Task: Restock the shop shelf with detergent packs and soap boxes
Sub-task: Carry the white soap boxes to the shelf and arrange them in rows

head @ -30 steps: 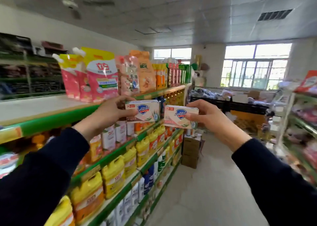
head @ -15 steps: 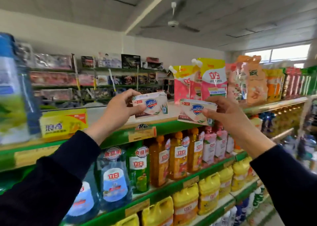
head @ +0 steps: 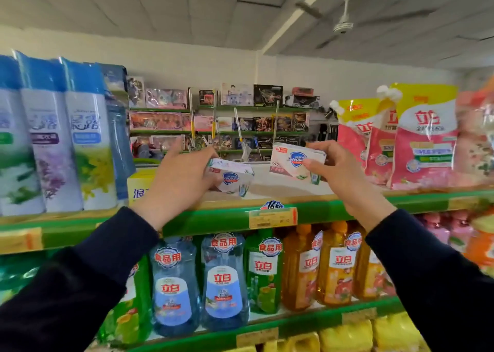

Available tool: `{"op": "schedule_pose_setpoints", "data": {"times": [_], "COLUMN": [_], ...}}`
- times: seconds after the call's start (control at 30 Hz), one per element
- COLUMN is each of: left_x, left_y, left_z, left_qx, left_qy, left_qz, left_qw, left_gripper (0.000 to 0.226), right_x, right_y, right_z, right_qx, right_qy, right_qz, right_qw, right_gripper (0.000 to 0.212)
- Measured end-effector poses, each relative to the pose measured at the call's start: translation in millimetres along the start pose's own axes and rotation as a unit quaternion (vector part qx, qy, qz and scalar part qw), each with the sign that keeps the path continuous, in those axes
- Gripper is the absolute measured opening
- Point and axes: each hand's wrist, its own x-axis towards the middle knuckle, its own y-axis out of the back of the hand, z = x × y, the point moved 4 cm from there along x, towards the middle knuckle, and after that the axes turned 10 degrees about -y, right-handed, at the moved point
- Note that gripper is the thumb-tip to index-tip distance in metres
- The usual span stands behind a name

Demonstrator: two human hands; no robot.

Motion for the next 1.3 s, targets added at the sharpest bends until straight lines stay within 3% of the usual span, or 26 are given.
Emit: {"op": "schedule_pose_setpoints", "data": {"times": [0.2,0.53,0.67,0.87,1.03,1.3], "left_x": [-1.7,1.8,2.7,1.1,2.9,3.6], "left_y": [-10.1,-9.3,-6.4,-5.1,-9.7,-12.9], "left_z": [-21.1,-44.9,-48.8,-49.7,-49.8,-46.9], "left_qx": [0.056,0.049,0.062,0.052,0.041,0.031], "left_qy": [0.028,0.035,0.042,0.056,0.038,0.037], "left_qz": [-0.081,-0.159,-0.163,-0.171,-0.232,-0.261], "left_qw": [0.995,0.985,0.984,0.982,0.971,0.964], "left_gripper": [0.058,0.058,0.066,0.111,0.101,0.106], "right_x": [23.7,42.6,47.0,46.1,36.7,30.6], "right_y": [-39.9,-92.2,-119.0,-144.4,-152.0,-141.5], "right_z": [-4.8,-33.6,-36.9,-36.0,-26.7,-13.7], "right_qx": [-0.013,-0.048,-0.065,-0.107,-0.082,-0.075], "right_qy": [0.022,0.07,0.044,-0.018,-0.074,-0.11], "right_qz": [-0.053,-0.081,-0.161,-0.275,-0.335,-0.329], "right_qw": [0.998,0.993,0.984,0.955,0.936,0.935], "right_gripper": [0.024,0.029,0.033,0.034,0.032,0.053]}}
